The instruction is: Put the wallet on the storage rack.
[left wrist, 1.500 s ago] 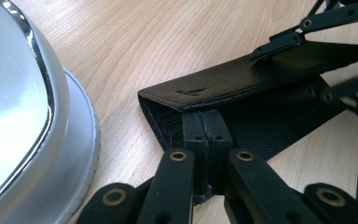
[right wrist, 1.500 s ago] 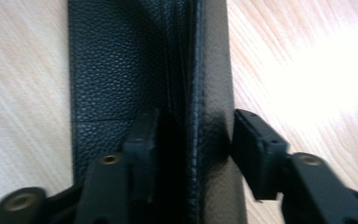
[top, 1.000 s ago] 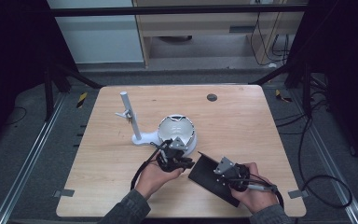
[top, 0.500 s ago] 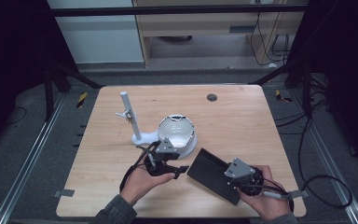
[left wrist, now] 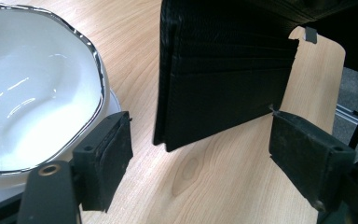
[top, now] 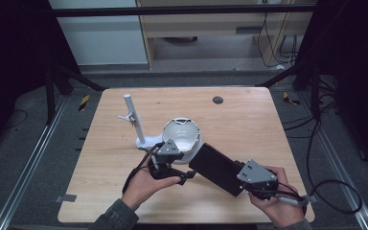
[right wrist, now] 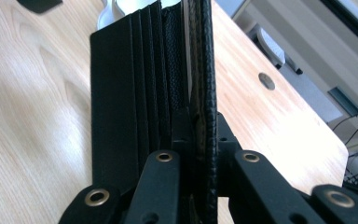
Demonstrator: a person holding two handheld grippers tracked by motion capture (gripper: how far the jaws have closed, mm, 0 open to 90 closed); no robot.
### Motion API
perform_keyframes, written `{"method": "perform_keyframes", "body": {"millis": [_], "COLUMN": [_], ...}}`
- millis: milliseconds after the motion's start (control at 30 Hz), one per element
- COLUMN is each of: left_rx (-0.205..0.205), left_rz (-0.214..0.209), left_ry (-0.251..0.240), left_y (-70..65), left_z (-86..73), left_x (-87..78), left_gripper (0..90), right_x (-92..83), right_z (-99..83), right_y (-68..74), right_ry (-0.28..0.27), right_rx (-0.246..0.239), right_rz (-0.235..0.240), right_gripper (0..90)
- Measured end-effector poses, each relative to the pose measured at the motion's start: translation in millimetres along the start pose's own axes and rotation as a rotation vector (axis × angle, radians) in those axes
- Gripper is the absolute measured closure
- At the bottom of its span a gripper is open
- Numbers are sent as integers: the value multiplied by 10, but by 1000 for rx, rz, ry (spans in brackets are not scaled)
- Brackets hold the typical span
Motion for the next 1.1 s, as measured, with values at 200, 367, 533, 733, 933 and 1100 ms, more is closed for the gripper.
{"method": "perform_keyframes", "body": {"millis": [200,367,533,733,933,1100], "left_rx": [-3,-1,7,13,10,14], "left_rz": [1,1,-2,-18,-29,-45], "left_ry": [-17,-39,-52,-60,-62,-60], "left_y": [0,5,17,18,42,56], "left_z": [16,46,77,88,100,115], "left_x": [-5,-27,-35,-6,28,94], "left_gripper": [200,194,189,186,179,177], "right_x": [-40,-63,-73,-71,-80,-96], "right_z": [69,112,150,159,169,204], "right_y": [-34,-50,-48,-32,-26,-11], "right_ry": [-31,-52,-71,-76,-82,-97], "right_rx": [9,12,15,9,8,5], "right_rz": [3,1,14,26,26,41], "right_gripper": [843,843,843,843,842,842]}}
Point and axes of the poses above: each handheld gripper's, and its own axes: x roughly forward along the jaws, z roughly out of its top, y roughly to its left, the point moved 6 cm from there along x, roughly forward along the jaws, and after that the axes turned 4 degrees about x, right-handed, at the moved point
